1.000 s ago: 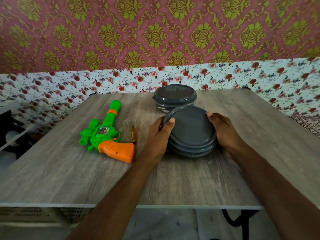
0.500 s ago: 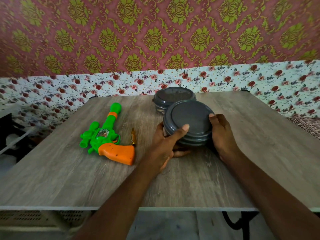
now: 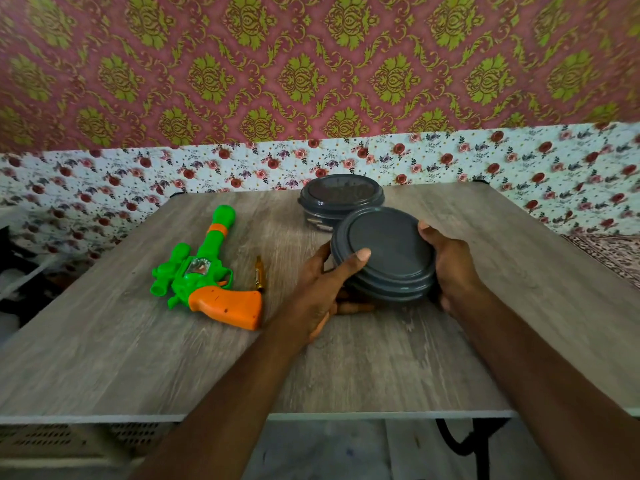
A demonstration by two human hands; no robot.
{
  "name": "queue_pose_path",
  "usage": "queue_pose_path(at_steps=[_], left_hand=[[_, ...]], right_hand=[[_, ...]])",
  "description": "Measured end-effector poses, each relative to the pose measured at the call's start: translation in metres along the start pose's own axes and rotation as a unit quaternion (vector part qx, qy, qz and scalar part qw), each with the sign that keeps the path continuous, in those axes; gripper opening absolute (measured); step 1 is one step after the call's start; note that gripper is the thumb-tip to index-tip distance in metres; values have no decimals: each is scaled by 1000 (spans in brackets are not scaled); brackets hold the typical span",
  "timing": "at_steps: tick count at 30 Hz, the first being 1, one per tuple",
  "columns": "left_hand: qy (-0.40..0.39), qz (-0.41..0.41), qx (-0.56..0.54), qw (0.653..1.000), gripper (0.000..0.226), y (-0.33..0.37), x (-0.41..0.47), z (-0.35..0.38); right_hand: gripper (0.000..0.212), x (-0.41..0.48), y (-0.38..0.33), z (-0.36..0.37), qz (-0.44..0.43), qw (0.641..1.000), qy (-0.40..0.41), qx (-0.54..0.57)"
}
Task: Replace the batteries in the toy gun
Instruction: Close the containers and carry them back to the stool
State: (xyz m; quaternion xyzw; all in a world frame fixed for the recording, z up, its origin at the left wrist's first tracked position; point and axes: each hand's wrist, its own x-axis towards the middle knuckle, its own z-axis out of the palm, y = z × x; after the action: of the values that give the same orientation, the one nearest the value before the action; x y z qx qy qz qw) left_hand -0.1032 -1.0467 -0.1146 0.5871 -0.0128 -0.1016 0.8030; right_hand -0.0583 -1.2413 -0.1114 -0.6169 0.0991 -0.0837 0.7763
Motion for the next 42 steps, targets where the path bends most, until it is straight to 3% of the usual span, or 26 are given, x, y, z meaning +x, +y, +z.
queue_pose_path(at_steps=[3,8,13,16,17,18,20,22,26,30,36,39,41,42], left_hand=[[8,-1,15,1000,82,-1,0,2],[31,-11,-12,999,57,-1,0,0],[10,-16,11,1000,53,2,1,0],[14,27,141,990,44,7,-6,3],[41,83,244,965,39,9,-7,-1],[87,159,352,918,38,11,-6,-7],[192,283,505,792,31,21,2,-24],[239,269,610,706,15,40,11,-43],[209,66,734,642,33,66,21,-77],[176,-12,767,617,33,68,21,-81],[189,-30,742,642,30,61,29,-72],[191,-22,706,682,30,57,31,-68],[192,0,643,741,24,56,31,-66],[188,4,570,800,22,54,32,-63]], right_hand=[[33,-2,6,2,-21,1000,7,-4],[49,0,10,0,-38,997,-68,-24],[41,0,9,2,-56,998,-33,-12],[40,4,9,1,-56,998,-8,-5],[38,5,11,1,-53,999,-1,-1],[35,6,12,1,-50,999,-1,1],[25,6,13,0,-51,999,-7,0],[19,4,14,0,-62,998,-23,-11],[20,1,15,2,-81,995,-36,-38],[23,1,16,2,-83,994,-32,-56],[31,2,19,0,-94,991,-31,-88],[44,2,19,1,-96,991,-33,-91],[48,1,17,2,-94,991,-28,-90],[47,0,16,3,-93,992,-29,-82]])
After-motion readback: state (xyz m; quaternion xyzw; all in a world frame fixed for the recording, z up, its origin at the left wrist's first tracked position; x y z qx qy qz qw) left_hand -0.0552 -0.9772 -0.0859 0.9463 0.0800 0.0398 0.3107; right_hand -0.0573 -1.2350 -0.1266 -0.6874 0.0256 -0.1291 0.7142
